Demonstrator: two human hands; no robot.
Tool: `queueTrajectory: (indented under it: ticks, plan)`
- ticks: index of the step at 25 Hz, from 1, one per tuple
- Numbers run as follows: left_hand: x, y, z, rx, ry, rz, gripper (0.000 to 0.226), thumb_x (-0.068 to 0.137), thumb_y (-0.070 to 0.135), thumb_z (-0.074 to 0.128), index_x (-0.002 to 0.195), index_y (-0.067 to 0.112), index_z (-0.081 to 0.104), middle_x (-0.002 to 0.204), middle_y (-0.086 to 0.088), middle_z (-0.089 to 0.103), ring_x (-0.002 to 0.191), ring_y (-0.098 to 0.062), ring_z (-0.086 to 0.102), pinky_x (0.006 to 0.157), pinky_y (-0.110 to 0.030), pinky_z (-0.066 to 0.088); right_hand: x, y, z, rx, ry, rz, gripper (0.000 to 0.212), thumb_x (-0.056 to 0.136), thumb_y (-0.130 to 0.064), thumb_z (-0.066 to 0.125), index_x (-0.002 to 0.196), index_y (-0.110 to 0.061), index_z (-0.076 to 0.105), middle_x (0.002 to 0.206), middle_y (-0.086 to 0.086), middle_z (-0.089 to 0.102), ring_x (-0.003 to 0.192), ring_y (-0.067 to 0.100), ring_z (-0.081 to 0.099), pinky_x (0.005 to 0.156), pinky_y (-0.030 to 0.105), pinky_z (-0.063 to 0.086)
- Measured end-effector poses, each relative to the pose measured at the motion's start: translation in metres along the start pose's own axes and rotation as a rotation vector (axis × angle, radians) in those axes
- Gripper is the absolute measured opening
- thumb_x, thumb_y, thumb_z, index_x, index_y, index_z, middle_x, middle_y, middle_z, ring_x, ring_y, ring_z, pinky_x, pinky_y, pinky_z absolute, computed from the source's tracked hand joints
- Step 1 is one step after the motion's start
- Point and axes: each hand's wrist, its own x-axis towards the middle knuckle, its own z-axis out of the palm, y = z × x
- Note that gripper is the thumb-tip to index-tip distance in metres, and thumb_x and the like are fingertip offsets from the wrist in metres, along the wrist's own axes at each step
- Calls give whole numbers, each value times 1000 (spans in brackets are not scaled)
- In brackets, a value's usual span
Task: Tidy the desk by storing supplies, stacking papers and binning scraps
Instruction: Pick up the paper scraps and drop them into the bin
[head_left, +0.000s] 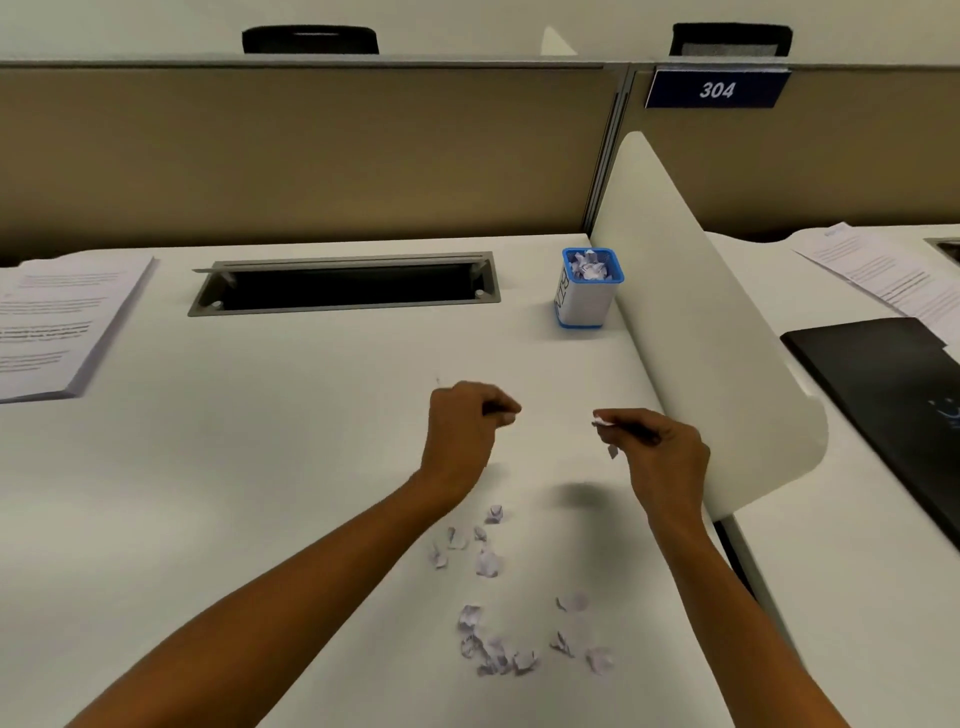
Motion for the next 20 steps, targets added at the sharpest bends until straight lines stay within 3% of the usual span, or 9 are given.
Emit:
queueTrajectory:
  ticks: [4, 9, 12, 17, 20]
  plan:
    - [95, 42, 33, -33, 39, 19, 12, 79, 5, 70, 90, 5, 74, 88, -7, 73, 68, -5, 61, 65, 3, 43, 46, -12, 13, 11, 101, -47, 19, 78, 2, 68, 85, -14, 76, 72, 8, 71, 65, 10, 66, 63, 6, 46]
    - [193, 60, 78, -131, 137, -43, 13, 82, 10, 69, 93, 7, 74, 95, -8, 73, 85, -14, 67, 71, -14, 52, 76, -6, 23, 36, 151, 0, 23, 79, -3, 69, 82, -26, 75, 70, 0, 72, 68, 11, 66, 66, 9, 49]
    - [222, 62, 96, -209, 117, -123, 16, 83, 12, 68, 98, 8, 73, 101, -7, 72, 84, -11, 61, 82, -21, 52, 80, 3, 23, 40, 138, 25, 22, 80, -3, 68, 82, -24, 75, 71, 0, 72, 67, 9, 66, 65, 7, 47]
    - [231, 54, 99, -286, 79, -119, 22, 85, 21, 67, 104, 13, 72, 104, -3, 71, 91, -10, 63, 76, -17, 51, 86, 14, 27, -30, 87, -38, 18, 80, 1, 67, 86, -14, 75, 81, 1, 73, 71, 5, 66, 65, 5, 47]
    - [211, 46, 84, -275, 157, -93, 19, 86, 22, 64, 102, 14, 72, 95, 4, 70, 81, -3, 63, 63, -4, 48, 103, 7, 35, -55, 106, -140, 16, 78, 0, 68, 87, -13, 75, 80, 1, 72, 69, 6, 65, 66, 7, 46]
